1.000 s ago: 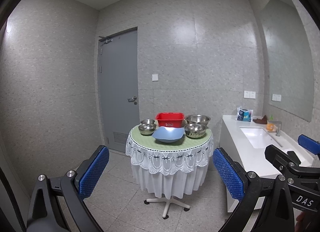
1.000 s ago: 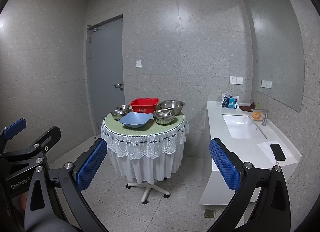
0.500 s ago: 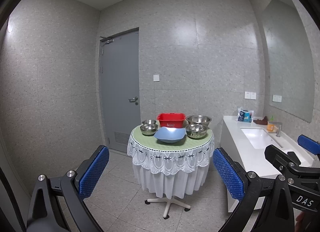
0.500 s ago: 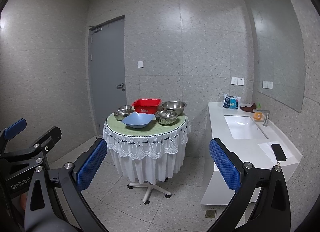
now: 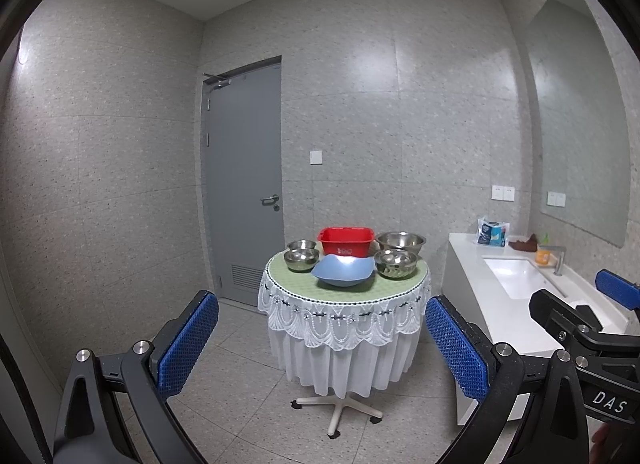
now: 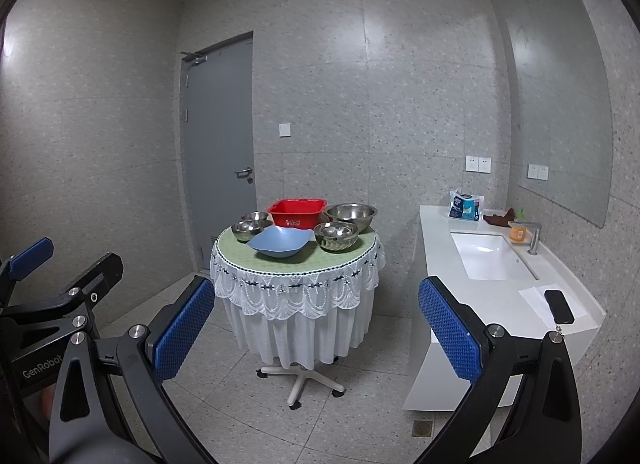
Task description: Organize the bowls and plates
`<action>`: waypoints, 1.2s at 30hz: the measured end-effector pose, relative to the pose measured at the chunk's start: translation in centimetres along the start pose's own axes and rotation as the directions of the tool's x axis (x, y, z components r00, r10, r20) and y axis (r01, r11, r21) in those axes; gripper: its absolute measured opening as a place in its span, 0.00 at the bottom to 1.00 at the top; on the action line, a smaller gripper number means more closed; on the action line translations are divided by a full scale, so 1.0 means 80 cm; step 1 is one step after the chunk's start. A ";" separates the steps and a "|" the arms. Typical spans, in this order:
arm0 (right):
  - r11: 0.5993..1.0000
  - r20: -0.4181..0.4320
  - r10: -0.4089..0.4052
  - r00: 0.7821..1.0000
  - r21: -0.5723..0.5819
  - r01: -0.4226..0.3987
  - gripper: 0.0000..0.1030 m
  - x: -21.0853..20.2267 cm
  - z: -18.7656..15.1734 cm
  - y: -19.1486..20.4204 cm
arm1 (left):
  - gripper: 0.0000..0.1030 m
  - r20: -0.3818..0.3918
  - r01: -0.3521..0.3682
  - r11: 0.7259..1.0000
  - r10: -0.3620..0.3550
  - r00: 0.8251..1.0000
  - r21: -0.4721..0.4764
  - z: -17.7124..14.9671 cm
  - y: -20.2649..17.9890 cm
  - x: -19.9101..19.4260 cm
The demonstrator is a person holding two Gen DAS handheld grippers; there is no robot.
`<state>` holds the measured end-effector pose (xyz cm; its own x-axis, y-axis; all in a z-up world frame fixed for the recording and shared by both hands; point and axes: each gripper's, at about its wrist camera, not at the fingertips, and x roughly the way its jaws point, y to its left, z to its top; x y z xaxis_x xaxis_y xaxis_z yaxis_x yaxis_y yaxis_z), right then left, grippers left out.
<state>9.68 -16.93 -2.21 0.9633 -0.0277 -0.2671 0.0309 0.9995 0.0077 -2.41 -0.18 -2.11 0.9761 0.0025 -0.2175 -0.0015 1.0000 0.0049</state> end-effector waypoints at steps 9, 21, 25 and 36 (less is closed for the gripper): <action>1.000 0.001 0.000 1.000 0.001 0.000 1.00 0.000 -0.001 -0.001 | 0.99 0.004 0.001 1.000 -0.001 1.000 0.000 -0.003 -0.002 0.000; 1.000 -0.001 0.002 1.000 0.004 -0.002 1.00 0.000 -0.001 0.000 | 0.99 0.002 0.000 1.000 0.000 1.000 0.001 -0.003 -0.001 0.001; 1.000 0.000 0.001 1.000 0.003 -0.001 1.00 0.000 -0.002 -0.001 | 0.99 0.001 0.000 1.000 0.000 1.000 0.001 -0.003 -0.001 0.001; 1.000 -0.006 0.009 1.000 0.013 -0.009 1.00 0.002 -0.001 -0.005 | 0.99 -0.003 -0.005 1.000 0.005 1.000 0.010 0.000 -0.006 0.003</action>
<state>9.81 -17.30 -2.37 0.9620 -0.0185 -0.2726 0.0257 0.9994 0.0229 -2.17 -0.64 -2.15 0.9754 0.0076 -0.2203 -0.0043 0.9999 0.0154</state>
